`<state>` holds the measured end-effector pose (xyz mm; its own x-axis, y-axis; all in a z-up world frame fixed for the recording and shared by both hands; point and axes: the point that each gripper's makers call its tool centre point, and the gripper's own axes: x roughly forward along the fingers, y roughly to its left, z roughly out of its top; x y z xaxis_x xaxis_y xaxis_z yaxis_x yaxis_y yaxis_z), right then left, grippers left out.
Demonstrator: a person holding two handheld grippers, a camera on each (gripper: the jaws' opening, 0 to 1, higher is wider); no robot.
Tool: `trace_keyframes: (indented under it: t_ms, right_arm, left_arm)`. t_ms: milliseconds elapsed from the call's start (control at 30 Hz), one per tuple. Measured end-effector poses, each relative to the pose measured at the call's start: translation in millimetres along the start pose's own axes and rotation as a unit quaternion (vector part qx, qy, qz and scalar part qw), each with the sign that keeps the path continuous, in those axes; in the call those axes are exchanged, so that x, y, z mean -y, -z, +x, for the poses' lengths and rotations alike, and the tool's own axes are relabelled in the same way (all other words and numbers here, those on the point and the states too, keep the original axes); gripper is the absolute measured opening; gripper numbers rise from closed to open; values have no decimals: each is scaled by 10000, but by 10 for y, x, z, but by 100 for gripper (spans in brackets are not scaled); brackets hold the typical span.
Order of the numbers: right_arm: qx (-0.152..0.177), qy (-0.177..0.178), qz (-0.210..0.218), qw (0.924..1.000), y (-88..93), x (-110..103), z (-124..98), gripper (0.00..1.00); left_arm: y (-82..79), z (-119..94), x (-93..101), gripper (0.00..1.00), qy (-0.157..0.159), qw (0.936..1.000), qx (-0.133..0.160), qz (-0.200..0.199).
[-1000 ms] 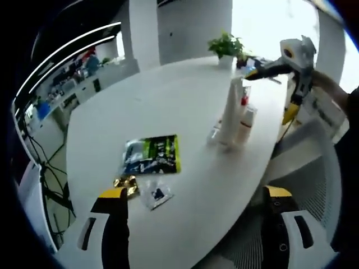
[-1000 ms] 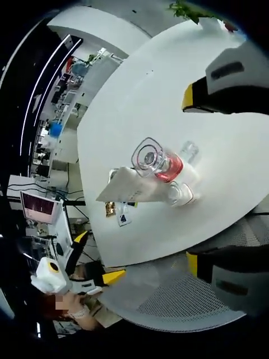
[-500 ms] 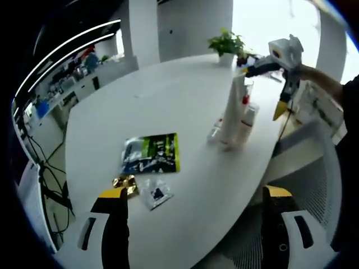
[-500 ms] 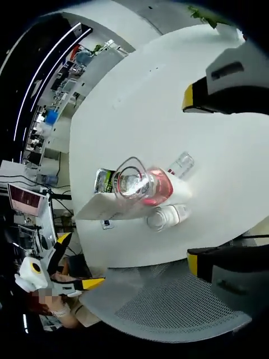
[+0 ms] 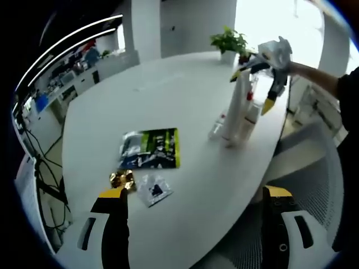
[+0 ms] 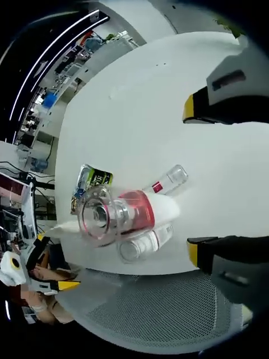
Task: Arrange the skincare products in the storage area until every visible bottle or jar stands upright without overlapping.
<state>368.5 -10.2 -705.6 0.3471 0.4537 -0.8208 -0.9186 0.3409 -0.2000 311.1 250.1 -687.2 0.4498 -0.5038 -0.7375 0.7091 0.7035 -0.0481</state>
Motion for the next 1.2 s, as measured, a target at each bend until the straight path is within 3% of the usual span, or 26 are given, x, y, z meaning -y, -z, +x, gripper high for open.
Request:
trace_keyframes:
  t_ms: [600,733,833,1000,1200]
  right_arm:
    - [11,-717,-739,9947,-76,75,334,46]
    - [-88,-886,-823,9926,-34,75,428,44]
    - [-369,-1007,-826,9908,65,85,518,39]
    - [-251,-1302,-1030,9858,48,17,593,37]
    - [-437,-1598,-1147,9795,117,-32,704,32]
  left_arm:
    - [62,31,-7,97,35,9999,-156,-66]
    - [68,45,-58,97,-26,9998,-201,-56]
    - [103,81,-67,97,-13,9996,-275,-57]
    - [108,107,-58,97,39,9995,-296,-92]
    - [127,114,-62,97,48,9994,-342,-90]
